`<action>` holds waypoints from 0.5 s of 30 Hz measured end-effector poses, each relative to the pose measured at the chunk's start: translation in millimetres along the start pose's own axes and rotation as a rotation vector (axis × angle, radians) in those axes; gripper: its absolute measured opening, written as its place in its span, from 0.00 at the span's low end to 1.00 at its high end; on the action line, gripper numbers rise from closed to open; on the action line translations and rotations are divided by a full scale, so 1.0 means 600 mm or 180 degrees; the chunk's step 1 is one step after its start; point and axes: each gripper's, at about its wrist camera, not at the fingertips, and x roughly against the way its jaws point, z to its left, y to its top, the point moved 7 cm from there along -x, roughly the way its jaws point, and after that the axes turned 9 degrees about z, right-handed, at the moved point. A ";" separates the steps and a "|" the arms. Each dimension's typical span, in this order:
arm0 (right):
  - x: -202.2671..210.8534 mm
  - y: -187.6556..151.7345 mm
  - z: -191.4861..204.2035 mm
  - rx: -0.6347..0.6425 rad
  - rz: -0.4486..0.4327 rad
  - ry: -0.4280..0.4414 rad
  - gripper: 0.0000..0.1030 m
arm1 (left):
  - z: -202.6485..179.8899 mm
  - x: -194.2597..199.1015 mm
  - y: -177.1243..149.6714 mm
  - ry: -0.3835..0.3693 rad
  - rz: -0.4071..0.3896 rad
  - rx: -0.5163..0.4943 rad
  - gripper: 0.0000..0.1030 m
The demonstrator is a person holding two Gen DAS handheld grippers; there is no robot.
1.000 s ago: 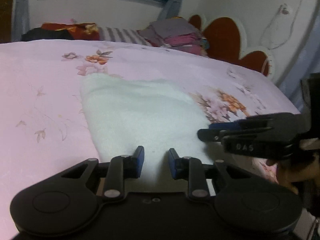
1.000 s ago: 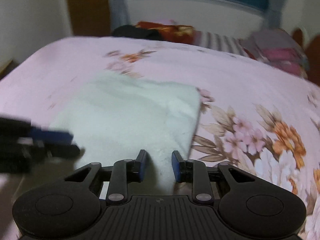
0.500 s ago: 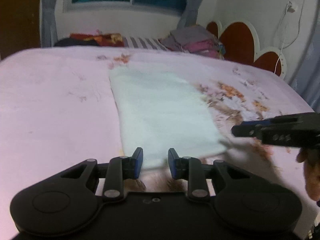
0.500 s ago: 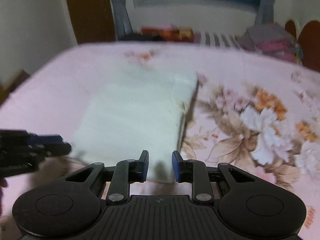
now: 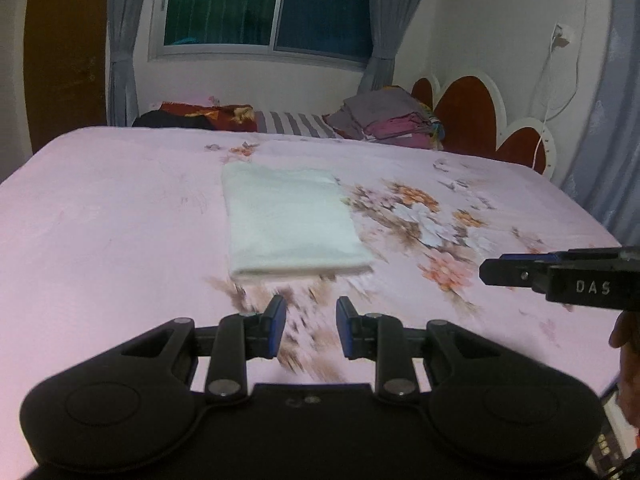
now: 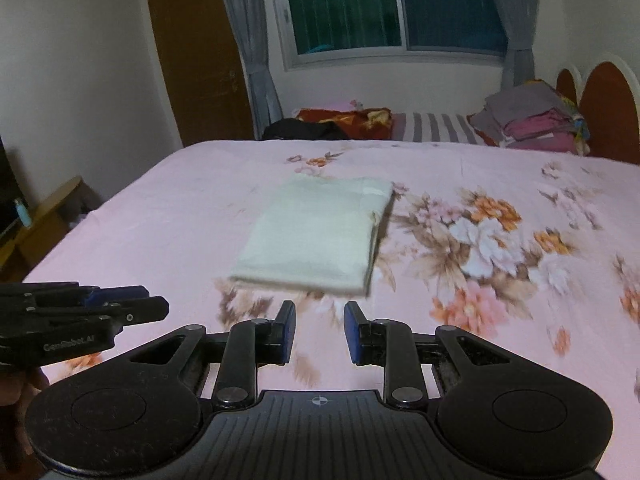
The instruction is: Fold small clothes
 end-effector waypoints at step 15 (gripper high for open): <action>0.116 -0.084 0.013 -0.0170 -0.0106 -0.0111 0.30 | -0.045 0.116 -0.047 0.0180 -0.0364 0.0075 0.79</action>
